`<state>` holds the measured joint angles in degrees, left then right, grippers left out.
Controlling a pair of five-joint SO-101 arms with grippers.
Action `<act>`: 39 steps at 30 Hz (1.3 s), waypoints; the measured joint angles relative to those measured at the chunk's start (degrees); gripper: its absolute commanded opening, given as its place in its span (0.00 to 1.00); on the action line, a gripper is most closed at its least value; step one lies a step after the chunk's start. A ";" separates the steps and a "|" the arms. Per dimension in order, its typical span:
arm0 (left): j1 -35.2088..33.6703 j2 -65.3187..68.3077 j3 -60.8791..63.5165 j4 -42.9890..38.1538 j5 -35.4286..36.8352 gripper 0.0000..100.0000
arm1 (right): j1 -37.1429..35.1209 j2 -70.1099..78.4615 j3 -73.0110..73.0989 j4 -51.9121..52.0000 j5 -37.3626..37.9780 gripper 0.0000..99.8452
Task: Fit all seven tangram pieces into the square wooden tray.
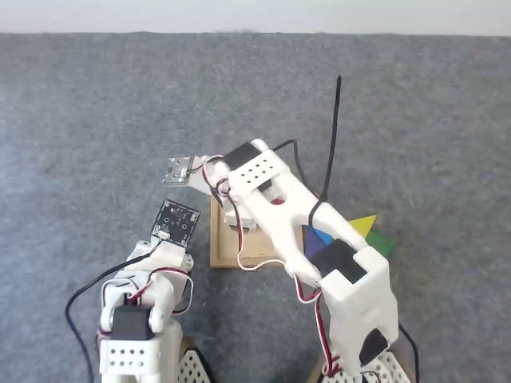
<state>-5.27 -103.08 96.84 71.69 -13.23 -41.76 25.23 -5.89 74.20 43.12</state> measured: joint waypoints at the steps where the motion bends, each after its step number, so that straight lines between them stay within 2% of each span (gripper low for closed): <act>1: 0.00 0.00 0.00 0.00 0.00 0.02 | -0.18 0.00 0.00 0.00 0.44 0.14; 6: 0.00 0.00 0.00 0.00 0.00 0.02 | -0.62 0.00 0.00 1.32 3.60 0.15; 13: 0.00 0.00 0.00 0.00 0.00 0.02 | -0.62 0.00 0.00 3.08 5.01 0.42; 15: 0.00 0.00 0.00 0.00 0.00 0.02 | -0.62 0.00 0.00 3.08 5.01 0.47; 23: 0.00 0.00 0.00 0.00 0.00 0.02 | 1.14 0.00 0.00 3.08 5.27 0.47; 31: 0.00 0.00 0.00 0.00 0.00 0.02 | 8.62 -0.97 -5.10 5.71 2.20 0.47; 36: 0.00 0.00 0.00 0.00 0.00 0.02 | 10.99 -13.54 -5.10 8.62 -5.71 0.47; 39: 0.00 0.00 0.00 0.00 0.00 0.02 | 10.64 -24.09 0.00 8.26 -8.44 0.47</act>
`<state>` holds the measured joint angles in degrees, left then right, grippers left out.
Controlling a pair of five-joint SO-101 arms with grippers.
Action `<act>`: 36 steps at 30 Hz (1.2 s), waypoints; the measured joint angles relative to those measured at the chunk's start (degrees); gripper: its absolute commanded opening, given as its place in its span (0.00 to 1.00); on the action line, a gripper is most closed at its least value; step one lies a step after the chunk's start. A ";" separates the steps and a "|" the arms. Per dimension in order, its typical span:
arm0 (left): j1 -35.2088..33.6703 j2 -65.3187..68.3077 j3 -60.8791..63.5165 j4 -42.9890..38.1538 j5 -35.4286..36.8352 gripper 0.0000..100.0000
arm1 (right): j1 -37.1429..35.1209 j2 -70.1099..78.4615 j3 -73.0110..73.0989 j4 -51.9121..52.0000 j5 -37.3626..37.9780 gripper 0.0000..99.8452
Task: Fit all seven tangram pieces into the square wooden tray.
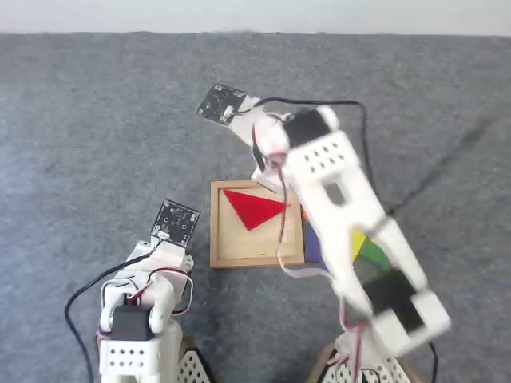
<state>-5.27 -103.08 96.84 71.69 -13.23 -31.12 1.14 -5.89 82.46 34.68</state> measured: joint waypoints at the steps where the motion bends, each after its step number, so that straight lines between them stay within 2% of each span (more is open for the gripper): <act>1: 0.00 0.00 0.00 0.00 0.00 0.02 | 0.00 -3.16 2.99 -1.49 -0.53 0.47; 4: 0.00 0.00 0.00 0.00 0.00 0.02 | 0.09 -10.02 16.70 -9.67 -1.76 0.47; 8: 0.00 0.00 0.00 0.00 0.00 0.02 | 0.09 -10.11 34.73 -24.35 -4.40 0.47; 12: 0.00 0.00 0.00 0.00 0.00 0.02 | 0.09 -4.04 36.48 -30.07 -5.19 0.47; 19: 0.00 0.00 0.00 0.00 0.00 0.02 | 0.00 11.43 29.19 -30.95 -5.54 0.47; 26: 0.00 0.00 0.00 0.00 0.00 0.02 | 2.20 19.34 16.79 -28.31 -6.77 0.47; 32: 0.00 0.00 0.00 0.00 0.00 0.02 | 6.42 19.25 12.22 -22.24 -7.74 0.47; 36: 0.00 0.00 0.00 0.00 0.00 0.02 | 7.30 11.43 13.27 -17.32 -8.00 0.47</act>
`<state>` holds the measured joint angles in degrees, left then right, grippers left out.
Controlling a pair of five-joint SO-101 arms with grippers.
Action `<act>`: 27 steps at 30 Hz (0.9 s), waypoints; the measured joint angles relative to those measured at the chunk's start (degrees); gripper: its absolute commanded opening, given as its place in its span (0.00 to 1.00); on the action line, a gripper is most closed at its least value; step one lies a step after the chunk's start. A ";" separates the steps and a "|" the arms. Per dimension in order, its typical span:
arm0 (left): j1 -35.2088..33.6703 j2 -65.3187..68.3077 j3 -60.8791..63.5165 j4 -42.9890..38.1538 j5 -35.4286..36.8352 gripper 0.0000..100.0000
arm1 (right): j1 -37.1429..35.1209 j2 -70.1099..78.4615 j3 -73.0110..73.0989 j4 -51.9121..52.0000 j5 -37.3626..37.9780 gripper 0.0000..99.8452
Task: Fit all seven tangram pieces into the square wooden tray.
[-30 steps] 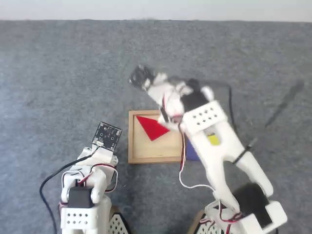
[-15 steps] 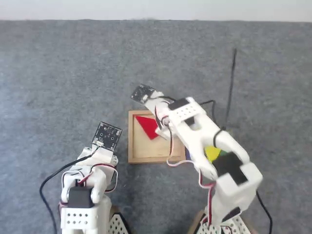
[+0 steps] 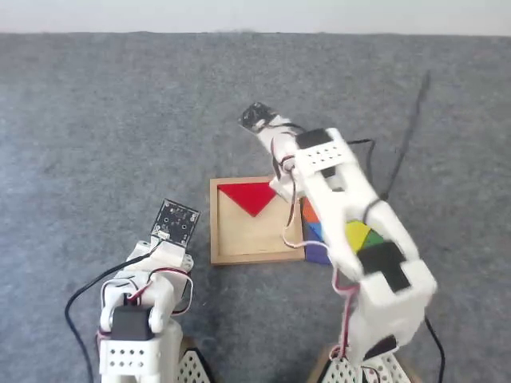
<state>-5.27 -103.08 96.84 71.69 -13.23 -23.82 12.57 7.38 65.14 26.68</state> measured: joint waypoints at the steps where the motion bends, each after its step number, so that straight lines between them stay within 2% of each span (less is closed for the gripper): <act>1: 0.00 0.00 0.00 0.00 0.00 0.02 | 0.53 -3.16 1.05 1.23 -0.70 0.47; 7: 0.00 0.00 0.00 0.00 0.00 0.02 | 6.86 -22.77 14.68 5.89 -4.31 0.47; 11: 0.00 0.00 0.00 0.00 0.00 0.02 | 7.47 -25.58 25.41 5.89 -8.88 0.47; 14: 0.00 0.00 0.00 0.00 0.00 0.02 | 7.56 -25.58 28.57 5.36 -18.90 0.47; 19: 0.00 0.00 0.00 0.00 0.00 0.02 | 7.47 -25.85 29.27 2.55 -47.38 0.47; 21: 0.00 0.00 0.00 0.00 0.00 0.02 | 7.03 -25.85 29.89 1.93 -56.44 0.47; 27: 0.00 0.00 0.00 0.00 0.00 0.02 | 5.10 -17.85 29.89 -2.90 -59.69 0.47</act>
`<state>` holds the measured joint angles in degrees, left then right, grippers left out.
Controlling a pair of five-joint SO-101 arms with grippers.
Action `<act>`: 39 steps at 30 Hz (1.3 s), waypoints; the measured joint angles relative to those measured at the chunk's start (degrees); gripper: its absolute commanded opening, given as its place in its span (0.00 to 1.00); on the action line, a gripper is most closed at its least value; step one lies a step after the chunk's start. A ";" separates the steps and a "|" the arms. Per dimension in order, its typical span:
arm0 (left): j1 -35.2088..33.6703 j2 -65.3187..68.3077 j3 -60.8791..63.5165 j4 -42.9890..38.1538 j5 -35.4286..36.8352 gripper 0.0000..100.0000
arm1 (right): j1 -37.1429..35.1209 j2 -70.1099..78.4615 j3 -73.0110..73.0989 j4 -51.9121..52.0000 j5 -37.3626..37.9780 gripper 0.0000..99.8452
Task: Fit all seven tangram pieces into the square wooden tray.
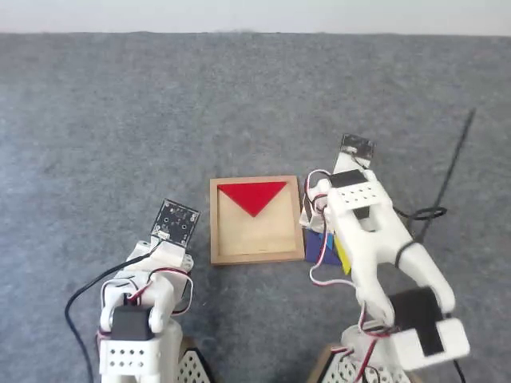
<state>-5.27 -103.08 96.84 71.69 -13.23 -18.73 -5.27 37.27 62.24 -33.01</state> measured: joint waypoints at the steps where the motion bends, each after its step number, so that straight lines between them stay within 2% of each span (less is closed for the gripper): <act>1: 0.00 0.00 0.00 0.00 0.00 0.02 | 0.09 1.41 -0.09 -0.88 -0.18 0.47; 9: 0.00 0.00 0.00 0.00 0.00 0.02 | 5.01 7.82 -5.54 -2.11 -0.18 0.47; 16: 0.00 0.00 0.00 0.00 0.00 0.02 | 19.16 14.42 -8.88 -0.97 4.13 0.47; 19: 0.00 0.00 0.00 0.00 0.00 0.02 | 22.33 16.00 -12.22 1.49 5.98 0.47; 21: 0.00 0.00 0.00 0.00 0.00 0.02 | 22.51 16.35 -14.51 4.57 6.77 0.47; 26: 0.00 0.00 0.00 0.00 0.00 0.02 | 17.23 16.26 -19.87 11.25 7.65 0.47; 30: 0.00 0.00 0.00 0.00 0.00 0.02 | 13.63 15.56 -20.75 12.57 11.78 0.47; 34: 0.00 0.00 0.00 0.00 0.00 0.02 | 12.40 6.51 -14.51 12.57 15.21 0.47; 39: 0.00 0.00 0.00 0.00 0.00 0.02 | 10.11 -8.97 2.81 7.30 22.42 0.47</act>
<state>-5.27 -103.08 96.84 71.69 -13.23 -8.62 -14.24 40.09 69.54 -10.59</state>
